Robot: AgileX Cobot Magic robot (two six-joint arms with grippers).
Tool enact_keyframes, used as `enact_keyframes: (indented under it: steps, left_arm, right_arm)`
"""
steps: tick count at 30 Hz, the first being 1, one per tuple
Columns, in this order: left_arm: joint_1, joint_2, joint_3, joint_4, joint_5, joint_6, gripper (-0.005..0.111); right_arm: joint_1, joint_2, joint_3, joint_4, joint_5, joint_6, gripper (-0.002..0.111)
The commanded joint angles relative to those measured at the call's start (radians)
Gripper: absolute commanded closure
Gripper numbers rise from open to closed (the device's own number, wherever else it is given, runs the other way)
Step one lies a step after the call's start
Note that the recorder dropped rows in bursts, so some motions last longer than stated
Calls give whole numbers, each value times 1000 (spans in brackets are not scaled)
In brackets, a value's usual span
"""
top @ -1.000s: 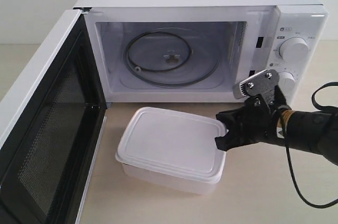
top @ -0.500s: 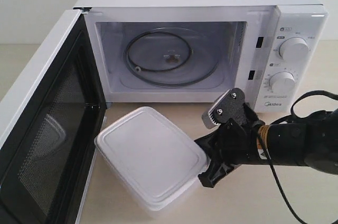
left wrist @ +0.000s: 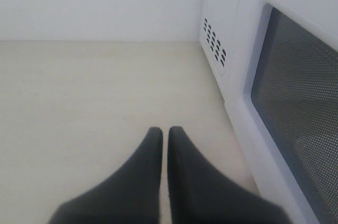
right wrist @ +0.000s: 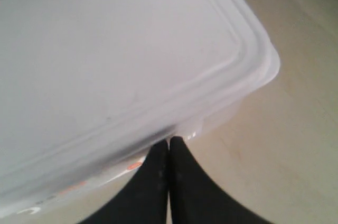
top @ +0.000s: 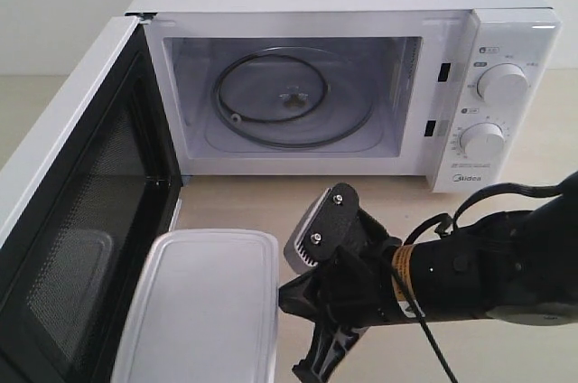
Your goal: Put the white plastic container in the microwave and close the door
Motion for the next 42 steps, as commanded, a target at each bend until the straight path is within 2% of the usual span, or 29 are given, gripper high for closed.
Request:
enact_keyframes:
  steps: [1,5,12,15,19,22,24,26,33,36,42]
  left_arm:
    - [3,-3,4,-7,0,4,102]
    - [3,-3,4,-7,0,4,102]
    - [3,-3,4,-7,0,4,102]
    - [3,-3,4,-7,0,4,102]
    - [3,-3,4,-7,0,4,102]
    - [3,-3,4,-7,0,4,102]
    - [3,-3,4,-7,0,4,102]
    - [3,-3,4,-7,0,4,102]
    - [3,-3,4,-7,0,4,102]
    - [3,-3,4,-7,0,4,102]
    - [3,-3,4,-7,0,4,102]
  right_arm:
    - [15,-14,0,101,70,-7,109]
    - [15,-51,11,130,233,-10,109]
    - [15,-195,105,193,185,-34,109]
    - [15,-224,169,323,77,-139,109]
    - [15,-220,305,533,-245,-278,109]
    - [15,-220,397,610,-460,-277,109]
    - [15,-220,434,619,-521,-234,109]
    - [15,-220,440,601,-496,-155,109]
    - [15,-220,417,366,-464,181,109]
    - [15,-220,393,321,-456,261,109]
    - [2,-195,313,280,-309,355,109]
